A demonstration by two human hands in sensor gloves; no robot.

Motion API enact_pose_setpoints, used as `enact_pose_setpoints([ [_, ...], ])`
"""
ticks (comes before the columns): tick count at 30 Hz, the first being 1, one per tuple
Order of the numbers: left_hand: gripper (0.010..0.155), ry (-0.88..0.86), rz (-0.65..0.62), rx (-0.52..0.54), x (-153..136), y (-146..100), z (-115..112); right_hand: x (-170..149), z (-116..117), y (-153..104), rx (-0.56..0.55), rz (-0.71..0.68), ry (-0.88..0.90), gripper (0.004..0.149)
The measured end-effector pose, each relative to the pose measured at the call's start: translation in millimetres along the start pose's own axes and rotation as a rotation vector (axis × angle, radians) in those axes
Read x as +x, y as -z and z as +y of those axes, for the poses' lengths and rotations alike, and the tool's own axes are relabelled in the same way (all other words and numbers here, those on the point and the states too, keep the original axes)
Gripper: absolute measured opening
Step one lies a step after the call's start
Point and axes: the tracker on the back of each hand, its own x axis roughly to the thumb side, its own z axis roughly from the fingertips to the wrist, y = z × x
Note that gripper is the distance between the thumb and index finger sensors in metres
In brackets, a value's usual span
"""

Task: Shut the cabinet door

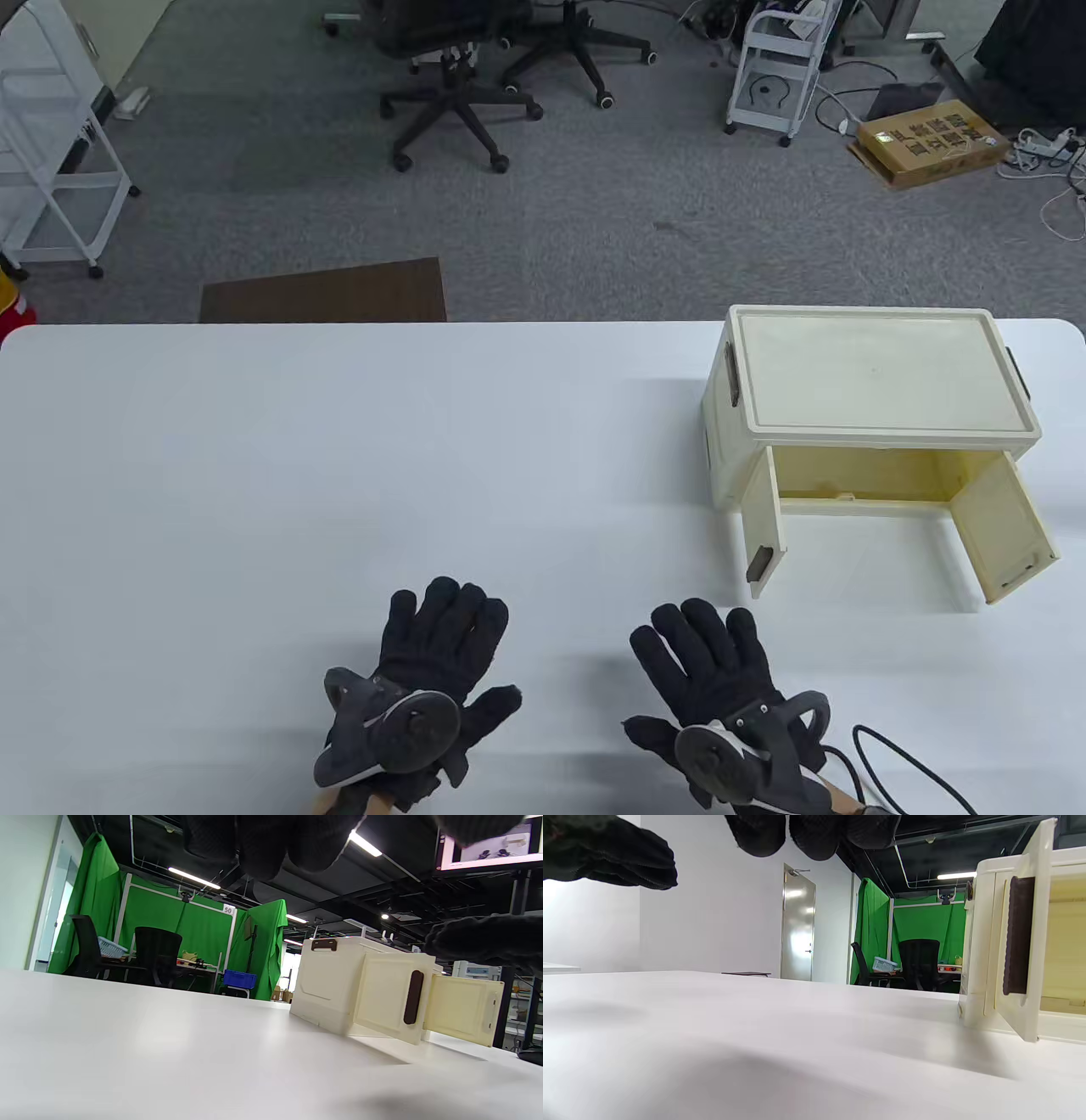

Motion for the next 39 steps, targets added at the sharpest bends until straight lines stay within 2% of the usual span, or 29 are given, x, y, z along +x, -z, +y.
enact_pose_setpoints([
  [12, 0.087, 0.055, 0.005, -0.042, 6, 1, -6, -6, -3, -3, 0.014, 0.011, 0.020, 0.086],
  [29, 0.086, 0.073, 0.017, -0.036, 9, 0, -6, -11, -5, -3, -0.012, 0.020, 0.053, 0.083],
  [39, 0.085, 0.079, 0.024, -0.039, 10, 1, -6, -25, -21, -6, -0.145, 0.049, 0.095, 0.077],
])
